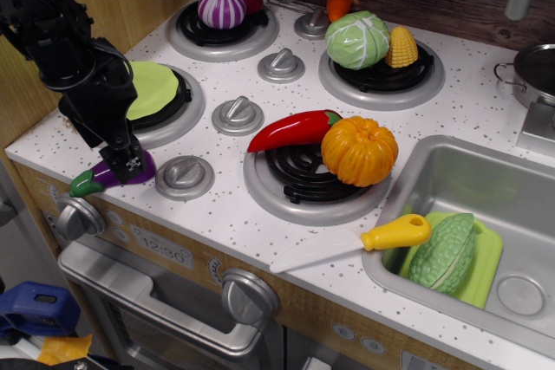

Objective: Put eggplant on plate

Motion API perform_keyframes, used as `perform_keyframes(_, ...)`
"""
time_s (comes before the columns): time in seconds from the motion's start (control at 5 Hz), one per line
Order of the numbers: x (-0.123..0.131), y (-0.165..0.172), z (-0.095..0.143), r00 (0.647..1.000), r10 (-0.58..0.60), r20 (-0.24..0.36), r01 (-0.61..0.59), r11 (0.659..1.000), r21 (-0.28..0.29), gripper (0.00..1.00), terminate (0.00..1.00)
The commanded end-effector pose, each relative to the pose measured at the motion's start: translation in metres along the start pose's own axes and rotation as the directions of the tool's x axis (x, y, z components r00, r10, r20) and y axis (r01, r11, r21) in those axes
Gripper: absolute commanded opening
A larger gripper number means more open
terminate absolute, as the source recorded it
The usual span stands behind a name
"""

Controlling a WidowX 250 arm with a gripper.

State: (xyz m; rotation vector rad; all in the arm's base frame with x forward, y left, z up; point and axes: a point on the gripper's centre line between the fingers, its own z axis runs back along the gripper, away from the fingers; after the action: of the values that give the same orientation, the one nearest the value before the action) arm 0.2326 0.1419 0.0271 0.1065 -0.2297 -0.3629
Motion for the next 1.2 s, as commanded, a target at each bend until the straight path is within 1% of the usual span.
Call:
perform_keyframes(0.0, 0.002, 0.014, -0.001, 0.999, -0.016, 0.037, 0.015, 1.000, 0.023, 1.00, 0.00)
perform_keyframes(0.4, -0.003, 0.018, -0.015, 0.997, -0.006, 0.078, 0.007, 1.000, -0.022, 1.00, 0.00)
perform_keyframes(1.0, -0.012, 0.011, -0.031, 0.993, 0.014, 0.115, -0.009, 0.999, -0.044, 1.00, 0.00)
